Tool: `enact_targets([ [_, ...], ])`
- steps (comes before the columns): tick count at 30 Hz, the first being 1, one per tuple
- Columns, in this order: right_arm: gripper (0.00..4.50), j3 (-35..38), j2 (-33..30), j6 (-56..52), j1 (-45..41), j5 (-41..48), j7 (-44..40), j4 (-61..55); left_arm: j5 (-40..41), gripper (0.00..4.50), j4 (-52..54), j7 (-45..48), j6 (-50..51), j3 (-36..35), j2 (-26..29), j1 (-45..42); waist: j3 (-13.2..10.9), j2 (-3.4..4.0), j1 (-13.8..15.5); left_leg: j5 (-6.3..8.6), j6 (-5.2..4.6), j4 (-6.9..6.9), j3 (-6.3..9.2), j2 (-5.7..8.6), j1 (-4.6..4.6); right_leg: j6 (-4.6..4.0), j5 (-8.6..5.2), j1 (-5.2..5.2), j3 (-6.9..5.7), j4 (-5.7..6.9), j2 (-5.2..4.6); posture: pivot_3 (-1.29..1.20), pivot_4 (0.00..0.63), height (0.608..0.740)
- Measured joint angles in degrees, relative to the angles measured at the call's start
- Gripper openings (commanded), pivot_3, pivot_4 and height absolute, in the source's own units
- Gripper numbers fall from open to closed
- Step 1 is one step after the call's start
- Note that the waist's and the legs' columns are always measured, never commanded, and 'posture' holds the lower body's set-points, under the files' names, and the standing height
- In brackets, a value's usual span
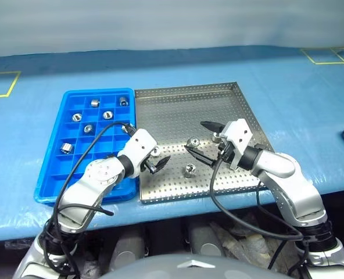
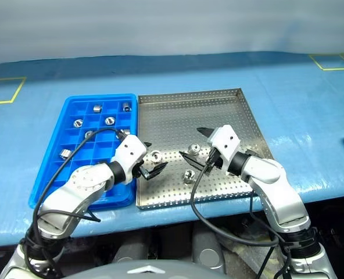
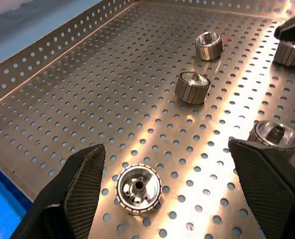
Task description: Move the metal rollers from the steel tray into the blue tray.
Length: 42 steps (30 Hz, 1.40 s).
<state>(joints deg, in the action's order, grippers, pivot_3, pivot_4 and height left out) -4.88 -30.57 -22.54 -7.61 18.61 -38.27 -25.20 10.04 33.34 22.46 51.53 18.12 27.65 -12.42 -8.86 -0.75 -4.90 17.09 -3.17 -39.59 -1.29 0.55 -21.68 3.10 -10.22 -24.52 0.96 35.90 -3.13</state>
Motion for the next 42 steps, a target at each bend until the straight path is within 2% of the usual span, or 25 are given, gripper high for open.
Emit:
enact_targets([
  [2,4.50,-0.05,0.52,0.00,-0.03,-0.02,0.00,-0.01,-0.94,4.28,-0.85,-0.92,2.03,0.61,-0.45,-1.63,0.00,-0.01,0.07,0.01,-0.03,-0.01,0.00,0.03,0.00,0.21,-0.05,0.01,0.02,-0.02,-0.01,-0.20,0.150,0.740],
  [14,4.50,-0.38,1.61,0.11,-0.48,-0.26,-0.20,0.03,-4.54,4.28,-6.50,-2.45,12.32,8.40,-1.56,-9.92,0.00,-0.01,0.07,0.05,-0.08,0.01,-0.01,0.02,-0.04,0.21,0.13,-0.04,0.03,-0.03,-0.02,-0.20,0.150,0.740],
  [23,4.50,-0.38,1.86,0.68,-0.48,-0.46,-0.01,0.01,-5.10,4.28,-8.35,-1.82,14.39,11.44,-1.27,-12.35,0.00,0.00,0.04,0.04,-0.07,0.00,-0.02,0.02,-0.03,0.21,0.13,-0.04,0.04,-0.02,-0.02,-0.20,0.150,0.740],
  [31,4.50,-0.60,2.17,0.88,-0.49,-0.54,0.22,0.03,-5.16,4.28,-11.67,-2.12,14.31,11.60,-3.12,-12.83,0.01,0.01,-0.29,0.03,-0.05,0.00,-0.02,0.00,-0.01,0.21,0.13,-0.04,0.05,0.01,0.00,-0.20,0.150,0.740],
  [36,4.50,-0.71,2.38,0.96,-0.53,-0.68,0.62,0.04,-5.15,2.73,-12.65,-2.38,14.27,11.02,-3.86,-12.99,0.01,0.01,-0.33,0.03,-0.05,0.00,-0.02,0.00,0.00,0.21,0.14,-0.03,0.06,0.01,-0.01,-0.19,0.150,0.740],
  [42,4.50,-0.72,2.55,1.17,-0.55,-1.35,0.71,0.06,-5.09,2.73,-13.05,-2.39,14.37,10.21,-4.50,-12.98,0.01,0.01,-0.33,0.02,-0.04,0.00,-0.02,0.00,0.00,0.22,0.14,-0.04,0.06,0.01,-0.01,-0.19,0.150,0.740],
])
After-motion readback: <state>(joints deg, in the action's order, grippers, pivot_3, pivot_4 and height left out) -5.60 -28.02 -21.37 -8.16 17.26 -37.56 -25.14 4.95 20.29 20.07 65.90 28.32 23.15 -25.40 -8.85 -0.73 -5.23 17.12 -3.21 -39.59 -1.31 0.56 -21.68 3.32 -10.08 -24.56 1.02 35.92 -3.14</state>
